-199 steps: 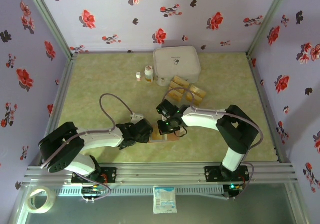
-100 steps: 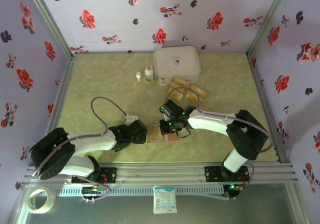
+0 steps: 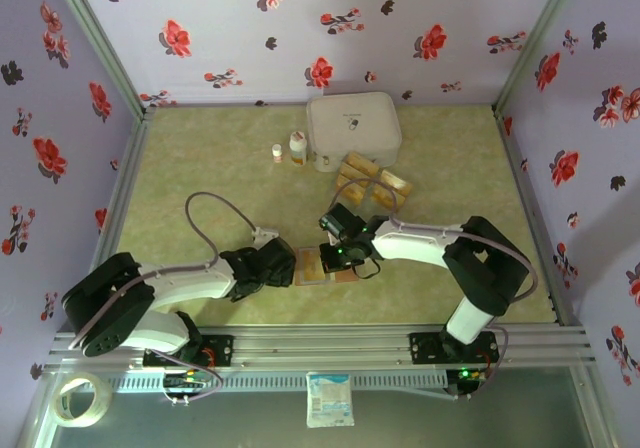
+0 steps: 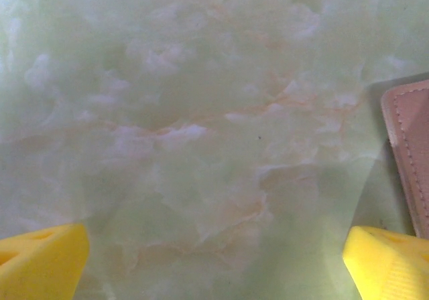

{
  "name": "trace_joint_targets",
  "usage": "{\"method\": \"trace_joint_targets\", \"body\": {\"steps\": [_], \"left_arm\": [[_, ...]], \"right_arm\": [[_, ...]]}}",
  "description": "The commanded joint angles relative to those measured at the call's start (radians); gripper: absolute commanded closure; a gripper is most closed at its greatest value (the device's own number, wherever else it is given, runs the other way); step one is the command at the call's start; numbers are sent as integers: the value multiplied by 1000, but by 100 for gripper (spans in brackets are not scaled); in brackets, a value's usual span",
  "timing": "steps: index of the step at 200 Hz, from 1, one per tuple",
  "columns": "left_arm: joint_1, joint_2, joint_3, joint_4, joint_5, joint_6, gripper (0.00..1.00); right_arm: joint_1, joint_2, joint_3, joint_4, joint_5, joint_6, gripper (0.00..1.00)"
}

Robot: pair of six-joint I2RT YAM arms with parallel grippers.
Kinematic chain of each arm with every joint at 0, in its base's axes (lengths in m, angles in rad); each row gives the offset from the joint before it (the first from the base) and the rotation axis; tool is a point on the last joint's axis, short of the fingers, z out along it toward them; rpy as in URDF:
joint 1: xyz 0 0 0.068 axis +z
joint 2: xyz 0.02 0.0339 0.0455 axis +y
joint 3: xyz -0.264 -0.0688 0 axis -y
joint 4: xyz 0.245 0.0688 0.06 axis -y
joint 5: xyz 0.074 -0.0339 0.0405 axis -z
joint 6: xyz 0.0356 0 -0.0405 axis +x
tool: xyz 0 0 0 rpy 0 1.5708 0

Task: Put the credit cards into the card holder
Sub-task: Insert the credit card into the card slot.

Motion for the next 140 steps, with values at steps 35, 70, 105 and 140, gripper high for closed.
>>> {"method": "trace_joint_targets", "body": {"steps": [35, 70, 105, 140], "left_arm": [[4, 71, 30, 44, 50, 28, 0], [3, 96, 31, 61, 62, 27, 0], [1, 108, 29, 74, 67, 22, 0], [-2, 116, 24, 84, 71, 17, 0]], "right_arm": [[-4, 26, 4, 15, 5, 20, 100], [-1, 37, 20, 14, -7, 16, 100], [7, 50, 35, 17, -15, 18, 100], [13, 51, 48, 25, -27, 26, 100]]}}
